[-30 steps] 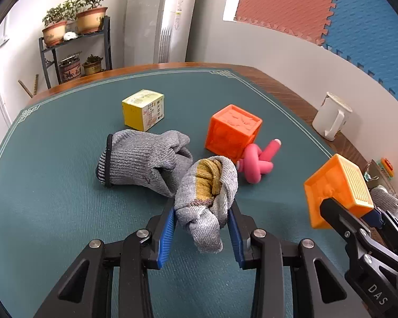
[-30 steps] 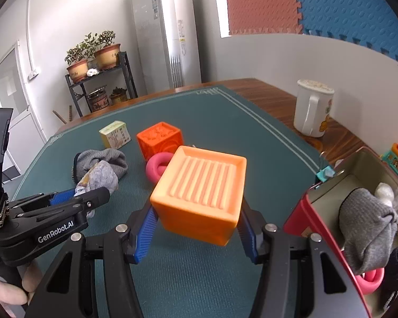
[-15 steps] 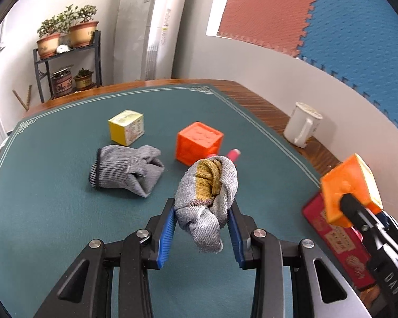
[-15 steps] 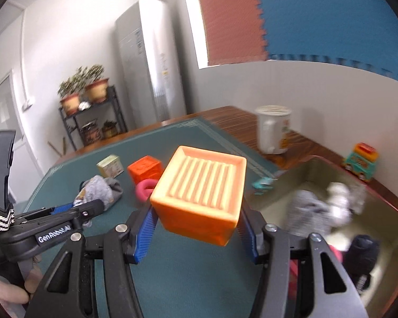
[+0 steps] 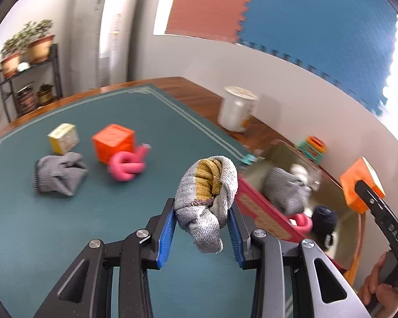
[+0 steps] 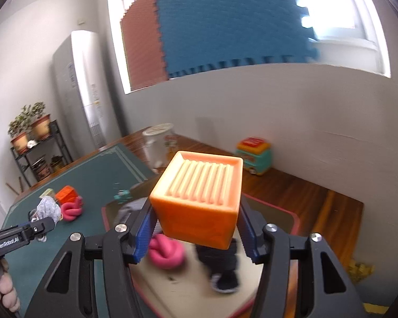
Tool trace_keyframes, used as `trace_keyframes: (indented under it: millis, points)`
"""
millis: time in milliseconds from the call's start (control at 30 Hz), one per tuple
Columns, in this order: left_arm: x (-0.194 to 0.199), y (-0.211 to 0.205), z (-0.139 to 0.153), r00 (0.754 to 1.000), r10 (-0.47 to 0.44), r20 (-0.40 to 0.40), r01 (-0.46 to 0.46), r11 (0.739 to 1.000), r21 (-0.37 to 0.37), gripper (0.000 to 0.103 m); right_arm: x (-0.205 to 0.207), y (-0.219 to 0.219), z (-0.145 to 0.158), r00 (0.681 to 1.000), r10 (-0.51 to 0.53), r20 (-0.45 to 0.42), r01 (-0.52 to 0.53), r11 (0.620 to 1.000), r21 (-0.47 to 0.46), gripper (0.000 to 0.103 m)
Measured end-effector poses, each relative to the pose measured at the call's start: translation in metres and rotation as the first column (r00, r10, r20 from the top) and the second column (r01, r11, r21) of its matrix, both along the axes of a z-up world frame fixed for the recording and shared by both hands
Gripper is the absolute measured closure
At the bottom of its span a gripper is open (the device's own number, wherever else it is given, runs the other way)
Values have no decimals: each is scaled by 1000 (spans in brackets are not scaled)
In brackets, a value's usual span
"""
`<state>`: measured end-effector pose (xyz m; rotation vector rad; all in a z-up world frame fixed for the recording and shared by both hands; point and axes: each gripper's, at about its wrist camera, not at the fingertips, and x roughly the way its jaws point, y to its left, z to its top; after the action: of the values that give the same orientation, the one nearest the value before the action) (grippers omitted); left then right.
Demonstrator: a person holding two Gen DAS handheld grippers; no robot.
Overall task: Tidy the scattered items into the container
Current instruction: 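Carry the orange cube and grey glove into the red tin and release both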
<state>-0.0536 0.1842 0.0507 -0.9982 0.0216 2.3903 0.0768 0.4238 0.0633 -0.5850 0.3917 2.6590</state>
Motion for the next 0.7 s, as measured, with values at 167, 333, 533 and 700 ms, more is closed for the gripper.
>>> trace_keyframes:
  millis: [167,333,533,700]
  points:
    - [19,43,4,996,-89,-7,89,996,-19,64,13,16,-6,1000,-15,5,15,1000,-17,43]
    - [34,83,5,986,-166,-11,166,986,-34,64,23,26,-9,1000,-10,8,11,1000,-22,43]
    - [44,124,2,972,-233,-13,232,971,-50,64,30,38,-9,1000,-19,0,19,999,-29,43]
    - [45,140,-1,968,-249,8,249,967,-59,30,28,43,-12,1000,-16,3,16,999,-38,43]
